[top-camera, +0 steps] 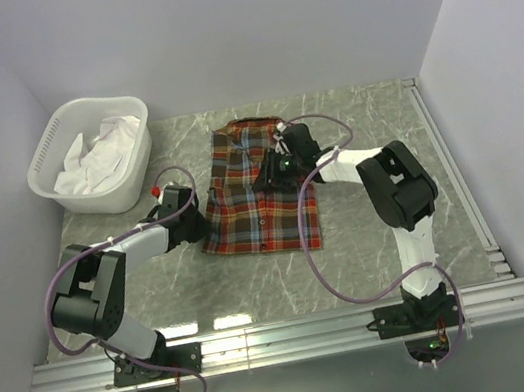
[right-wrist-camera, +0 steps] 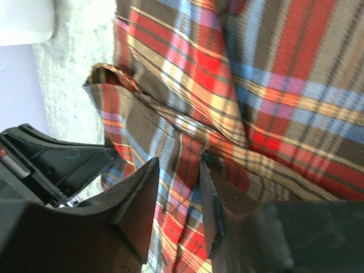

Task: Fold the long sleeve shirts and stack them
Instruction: Fold the shirt

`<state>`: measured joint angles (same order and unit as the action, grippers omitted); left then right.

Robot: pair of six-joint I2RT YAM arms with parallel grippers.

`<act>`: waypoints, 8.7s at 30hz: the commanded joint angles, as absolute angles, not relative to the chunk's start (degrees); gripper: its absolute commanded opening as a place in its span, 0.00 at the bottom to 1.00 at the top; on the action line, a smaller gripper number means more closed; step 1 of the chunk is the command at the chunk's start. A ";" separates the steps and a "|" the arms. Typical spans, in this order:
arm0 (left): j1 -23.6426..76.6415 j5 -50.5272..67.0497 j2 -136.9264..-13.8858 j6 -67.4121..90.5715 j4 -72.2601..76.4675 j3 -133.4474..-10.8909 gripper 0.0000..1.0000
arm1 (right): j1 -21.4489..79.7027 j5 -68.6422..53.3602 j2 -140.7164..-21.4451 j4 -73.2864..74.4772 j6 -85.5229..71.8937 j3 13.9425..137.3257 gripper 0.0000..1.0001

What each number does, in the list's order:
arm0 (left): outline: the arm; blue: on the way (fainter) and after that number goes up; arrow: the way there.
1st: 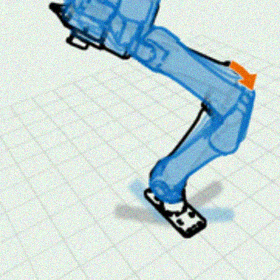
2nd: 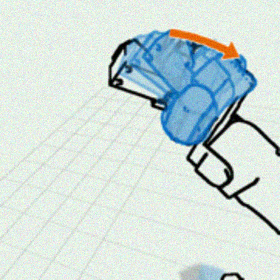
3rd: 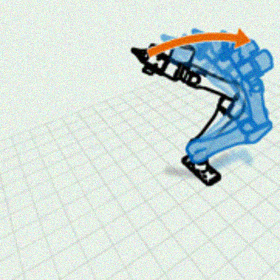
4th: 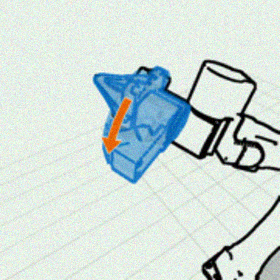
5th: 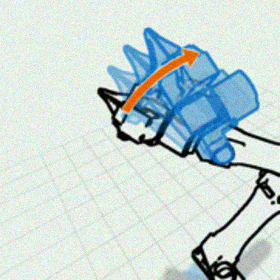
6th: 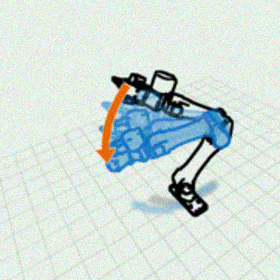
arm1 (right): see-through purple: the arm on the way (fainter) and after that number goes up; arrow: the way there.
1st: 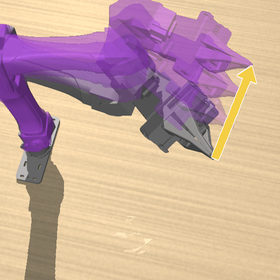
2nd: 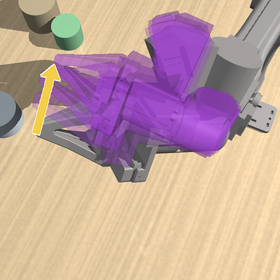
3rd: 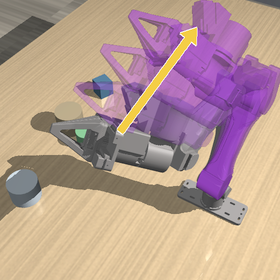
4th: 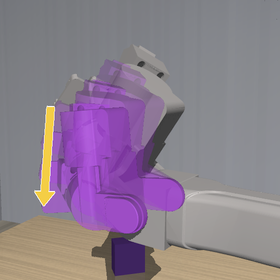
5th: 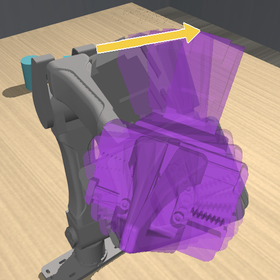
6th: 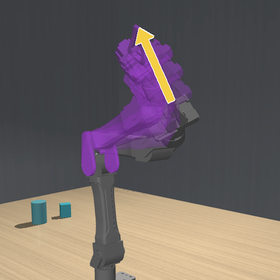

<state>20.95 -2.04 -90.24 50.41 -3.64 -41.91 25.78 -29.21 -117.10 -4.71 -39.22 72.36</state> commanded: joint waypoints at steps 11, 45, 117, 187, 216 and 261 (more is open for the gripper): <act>21.71 -2.55 -91.14 50.27 -8.44 -39.11 0.06 | 26.37 -26.63 -115.84 -6.59 -37.89 74.89 0.00; 21.18 -6.24 -77.19 52.73 -10.98 -39.89 0.78 | 25.84 -19.51 -105.04 -6.51 -37.71 67.77 0.48; 18.90 2.10 -107.34 42.78 -15.13 -63.31 0.34 | 21.11 2.02 -99.92 26.27 -23.91 61.07 0.50; 39.90 3.88 -87.44 51.77 -11.33 -46.58 0.48 | 19.95 -31.20 -76.72 -13.96 -45.60 23.65 0.43; 44.46 -17.48 -79.72 47.55 -31.28 -55.45 0.92 | 14.42 -10.14 -56.00 20.62 -33.58 33.56 0.47; 71.63 -34.10 -122.97 29.18 -24.61 -84.11 0.18 | 11.08 5.82 -41.83 28.05 -38.50 32.96 0.96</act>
